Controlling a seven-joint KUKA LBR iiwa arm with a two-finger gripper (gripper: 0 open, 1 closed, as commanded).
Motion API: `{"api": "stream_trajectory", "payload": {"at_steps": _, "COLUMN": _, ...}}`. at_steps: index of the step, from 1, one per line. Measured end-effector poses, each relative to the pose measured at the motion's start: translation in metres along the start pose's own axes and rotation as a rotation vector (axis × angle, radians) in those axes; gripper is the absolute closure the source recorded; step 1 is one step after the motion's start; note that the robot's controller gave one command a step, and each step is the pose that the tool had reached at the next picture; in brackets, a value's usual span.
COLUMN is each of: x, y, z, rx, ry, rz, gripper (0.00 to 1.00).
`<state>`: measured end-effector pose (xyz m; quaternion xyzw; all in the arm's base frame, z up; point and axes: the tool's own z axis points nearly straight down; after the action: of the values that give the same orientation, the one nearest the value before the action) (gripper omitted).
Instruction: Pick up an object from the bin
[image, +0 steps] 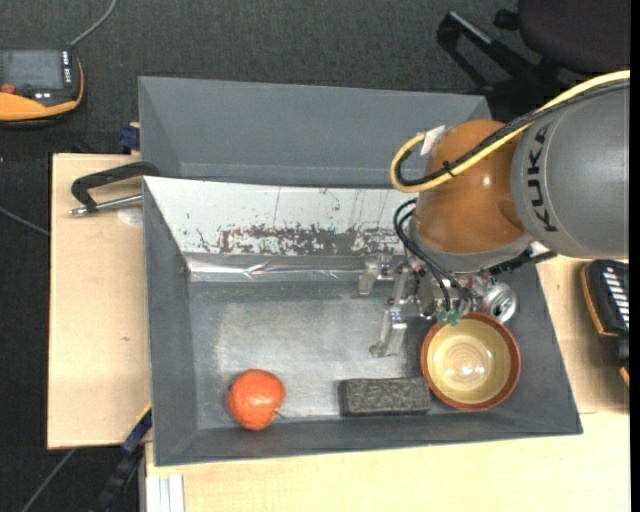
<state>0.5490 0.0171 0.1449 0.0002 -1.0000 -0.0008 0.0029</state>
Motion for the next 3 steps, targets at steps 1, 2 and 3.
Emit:
{"api": "stream_trajectory", "payload": {"at_steps": 1, "x": 0.0157, "y": -0.016, "z": 0.0749, "rx": -0.002, "ry": 0.0, "rz": -0.227, "gripper": 0.0}}
{"api": "stream_trajectory", "payload": {"at_steps": 2, "x": 0.0151, "y": -0.0165, "z": 0.0741, "rx": -0.001, "ry": -0.002, "rz": -0.226, "gripper": 1.0}}
{"api": "stream_trajectory", "payload": {"at_steps": 3, "x": 0.0121, "y": -0.0165, "z": 0.0722, "rx": -0.001, "ry": -0.013, "rz": -0.225, "gripper": 0.0}}
